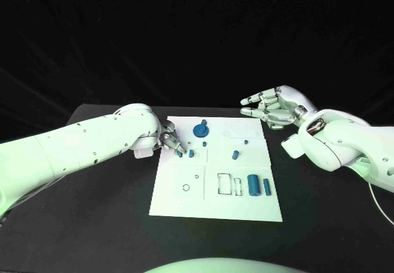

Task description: Assemble the parts on the task board

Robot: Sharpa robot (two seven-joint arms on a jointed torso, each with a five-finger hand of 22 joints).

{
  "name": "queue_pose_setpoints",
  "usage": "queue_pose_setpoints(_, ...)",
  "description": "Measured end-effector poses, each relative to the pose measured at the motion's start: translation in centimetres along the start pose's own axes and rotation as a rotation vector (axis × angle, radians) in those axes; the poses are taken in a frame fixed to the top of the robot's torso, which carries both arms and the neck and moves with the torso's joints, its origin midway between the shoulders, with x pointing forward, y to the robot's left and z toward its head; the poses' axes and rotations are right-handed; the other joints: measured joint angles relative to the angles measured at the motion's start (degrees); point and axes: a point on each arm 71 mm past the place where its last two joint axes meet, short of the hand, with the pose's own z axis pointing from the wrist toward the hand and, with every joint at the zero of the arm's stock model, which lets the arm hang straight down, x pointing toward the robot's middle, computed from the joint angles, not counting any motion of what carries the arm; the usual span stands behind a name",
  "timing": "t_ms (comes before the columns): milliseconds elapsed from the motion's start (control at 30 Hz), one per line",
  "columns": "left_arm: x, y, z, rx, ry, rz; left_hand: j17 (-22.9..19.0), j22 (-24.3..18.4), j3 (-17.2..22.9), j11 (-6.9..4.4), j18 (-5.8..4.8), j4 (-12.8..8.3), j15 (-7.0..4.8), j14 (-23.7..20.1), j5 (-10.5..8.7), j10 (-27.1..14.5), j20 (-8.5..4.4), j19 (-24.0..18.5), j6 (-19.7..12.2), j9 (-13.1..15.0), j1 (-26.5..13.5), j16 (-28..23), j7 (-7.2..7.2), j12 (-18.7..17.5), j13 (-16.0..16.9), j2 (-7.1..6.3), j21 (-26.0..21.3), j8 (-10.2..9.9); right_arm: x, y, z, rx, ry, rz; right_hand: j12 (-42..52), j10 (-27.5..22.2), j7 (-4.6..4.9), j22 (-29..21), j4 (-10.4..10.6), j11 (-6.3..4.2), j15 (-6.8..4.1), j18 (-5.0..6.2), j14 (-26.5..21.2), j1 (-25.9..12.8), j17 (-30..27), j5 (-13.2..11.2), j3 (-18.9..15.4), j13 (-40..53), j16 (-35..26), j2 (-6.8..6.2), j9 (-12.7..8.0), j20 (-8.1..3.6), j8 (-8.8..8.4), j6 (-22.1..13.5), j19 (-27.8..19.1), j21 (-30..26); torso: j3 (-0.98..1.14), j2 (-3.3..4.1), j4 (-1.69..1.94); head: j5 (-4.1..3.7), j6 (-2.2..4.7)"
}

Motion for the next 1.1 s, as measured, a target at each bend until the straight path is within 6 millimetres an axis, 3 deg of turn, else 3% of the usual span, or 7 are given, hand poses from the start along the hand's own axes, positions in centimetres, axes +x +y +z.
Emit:
queue_pose_setpoints(233, 0.1, 0.0, 0.0, -0.009, 0.001, 0.0, 0.0, 0.0, -5.34, 0.02, 0.0, 1.71, 0.0, 0.0, 0.01, 0.39, 0.0, 0.0, 0.27, -0.27, -1.2, 0.0, 0.15, 0.0, 0.4, -0.02, 0.23, -0.33, 0.0, 0.0, 0.0, 0.0, -0.001, 0.0, 0.0, -0.21, 0.0, -0.09, 0.15, -0.21, 0.0, 0.0, 0.0, 0.0, -0.01, 0.0, -0.15, -0.07, -0.22, 0.0, 0.0, -0.21, 0.0, 0.0, -0.21, 0.0, 0.01, -0.01, 0.01, -0.05, -0.05)
queue_pose_setpoints(400, 0.1, 0.0, 0.0, -0.012, 0.0, 0.0, 0.0, 0.0, -6.68, 0.02, 0.0, 2.24, 0.0, 0.0, 0.01, 0.39, -0.21, 0.21, 0.47, -0.33, -1.24, 0.0, 0.35, 0.0, 0.45, 0.02, 0.23, -0.33, -0.1, 0.0, 0.0, 0.0, -0.001, 0.0, 0.0, -0.21, 0.0, -0.15, 0.15, -0.21, 0.0, 0.0, 0.0, 0.0, -0.01, 0.0, -0.15, -0.15, -0.22, 0.0, 0.0, 0.0, 0.0, 0.0, -0.42, 0.0, 0.01, -0.02, 0.02, -0.05, -0.12)
queue_pose_setpoints(700, 0.1, 0.1, -0.1, -0.013, -0.004, -0.007, 0.0, 0.0, -14.29, 0.02, 0.0, 4.64, 0.0, 0.0, -0.03, 0.39, -0.2, 0.21, 0.68, -0.49, -2.54, 0.0, 0.55, 0.0, 0.51, -0.23, 0.23, -0.68, -0.1, 0.0, -0.1, 0.0, -0.001, 0.0, 0.0, -0.21, 0.0, -0.15, 0.15, -0.21, 0.0, 0.0, 0.0, 0.0, -0.01, 0.0, -0.15, -0.15, -0.22, 0.0, 0.0, 0.0, 0.0, 0.0, -0.42, 0.0, -0.02, -0.03, 0.03, -0.09, -0.04)
queue_pose_setpoints(900, 0.0, 1.0, -0.4, -0.017, -0.022, -0.034, -0.01, 0.0, -21.17, 0.07, 0.0, 7.14, 0.01, 0.0, -5.02, 0.34, -0.2, 0.21, 0.66, -0.48, -1.66, 0.0, 0.57, -0.62, -0.29, 0.65, 0.03, -1.2, -0.1, 0.0, -0.1, 0.0, -0.002, 0.0, 0.0, -0.2, 0.0, -0.15, 0.15, -0.21, -0.01, 0.0, 0.0, 0.0, -0.02, 0.0, -0.15, -0.15, -0.22, 0.0, 0.0, 0.0, 0.0, 0.0, -0.41, 0.0, -0.05, -0.03, 0.03, -0.15, 0.02)
queue_pose_setpoints(1100, -1.0, 1.5, -1.2, -0.007, -0.069, -0.097, -0.01, 0.0, -25.95, 0.5, 0.0, 9.21, 0.01, 0.0, -5.4, -1.79, -0.2, 0.21, -0.71, -0.48, -0.04, 0.0, 1.3, -3.49, -3.3, 2.27, -1.54, -1.22, -0.1, -0.1, 0.0, 0.001, -0.003, -0.001, 0.0, -0.2, 0.0, -0.24, 0.15, -0.21, 0.0, 0.0, 0.0, 0.0, -0.02, 0.22, -0.15, -0.15, -0.22, 0.0, 0.0, 0.0, 0.0, 0.0, -0.41, 0.0, -0.04, -0.03, 0.02, -0.23, 0.1)
